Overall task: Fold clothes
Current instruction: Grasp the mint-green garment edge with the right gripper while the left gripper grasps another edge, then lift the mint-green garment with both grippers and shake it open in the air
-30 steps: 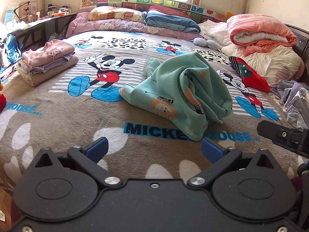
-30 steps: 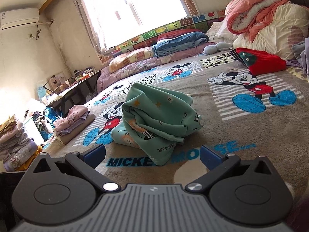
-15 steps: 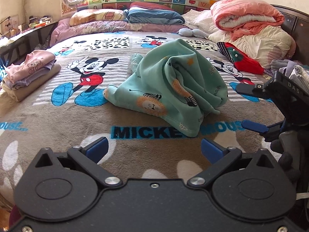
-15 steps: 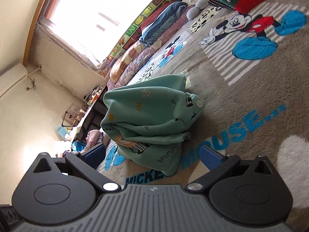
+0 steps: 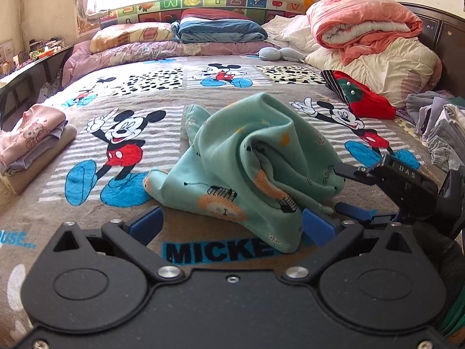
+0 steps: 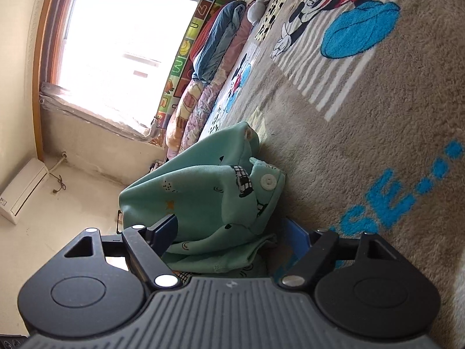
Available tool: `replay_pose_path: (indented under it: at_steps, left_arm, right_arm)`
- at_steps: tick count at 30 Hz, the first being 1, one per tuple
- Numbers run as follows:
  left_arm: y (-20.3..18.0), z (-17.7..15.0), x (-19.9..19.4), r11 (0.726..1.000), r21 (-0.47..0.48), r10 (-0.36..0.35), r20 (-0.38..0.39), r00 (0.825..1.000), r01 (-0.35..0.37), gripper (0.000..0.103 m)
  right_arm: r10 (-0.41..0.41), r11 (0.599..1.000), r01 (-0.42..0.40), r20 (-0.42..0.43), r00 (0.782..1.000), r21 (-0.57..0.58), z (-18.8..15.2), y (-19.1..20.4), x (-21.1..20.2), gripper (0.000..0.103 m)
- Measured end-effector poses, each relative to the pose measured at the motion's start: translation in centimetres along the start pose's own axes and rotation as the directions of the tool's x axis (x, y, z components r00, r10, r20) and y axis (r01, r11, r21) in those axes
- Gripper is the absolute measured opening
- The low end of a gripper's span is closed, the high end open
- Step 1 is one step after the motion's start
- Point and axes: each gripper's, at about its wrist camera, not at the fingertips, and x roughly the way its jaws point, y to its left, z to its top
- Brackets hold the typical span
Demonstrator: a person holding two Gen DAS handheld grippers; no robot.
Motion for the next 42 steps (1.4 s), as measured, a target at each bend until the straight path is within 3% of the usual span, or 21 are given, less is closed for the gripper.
replay_pose_path:
  at_steps: [11, 15, 19, 23, 28, 39, 41, 42]
  left_arm:
    - [-3.2, 8.3, 4.2, 0.983, 0.173, -0.053, -0.027, 0.998, 0.057, 0.102]
    - [-4.3, 10.9, 6.9, 0.963, 0.257, -0.054, -0.089, 0.995, 0.076, 0.102]
    - [-5.5, 12.6, 9.6, 0.934, 0.345, -0.042, -0.156, 0.987, 0.094, 0.101]
    - [-7.0, 14.1, 12.4, 0.894, 0.432, -0.026, -0.212, 0.977, 0.117, 0.101]
    - [-8.7, 15.7, 16.8, 0.851, 0.495, -0.011, -0.321, 0.947, 0.177, 0.100]
    - [-13.1, 15.7, 23.4, 0.699, 0.634, 0.063, -0.513, 0.856, 0.329, 0.098]
    - [-13.5, 15.0, 24.0, 0.675, 0.655, 0.086, -0.528, 0.845, 0.341, 0.086]
    - [-13.5, 14.6, 24.3, 0.671, 0.661, 0.102, -0.531, 0.841, 0.336, 0.063]
  right_arm:
    - [0.044, 0.994, -0.047, 0.035, 0.998, 0.100, -0.1, -1.7, 1.4, 0.075]
    - [0.032, 0.995, -0.035, 0.033, 0.999, 0.092, -0.2, -1.8, 2.1, 0.064]
    - [0.022, 0.996, -0.024, 0.024, 0.999, 0.083, -0.1, -2.1, 2.6, 0.036]
    - [0.013, 0.997, -0.014, 0.016, 1.000, 0.076, -0.1, -2.4, 3.1, 0.034]
    - [0.019, 0.995, -0.020, 0.009, 1.000, 0.095, -0.5, -2.3, 2.9, 0.030]
    - [0.002, 1.000, -0.002, -0.022, 1.000, -0.001, -1.0, -0.8, 3.7, 0.030]
    - [-0.001, 0.999, -0.001, -0.028, 1.000, -0.041, -1.1, -0.2, 3.9, 0.030]
    - [-0.001, 0.998, -0.001, -0.029, 1.000, -0.060, -1.1, 0.1, 4.0, 0.030]
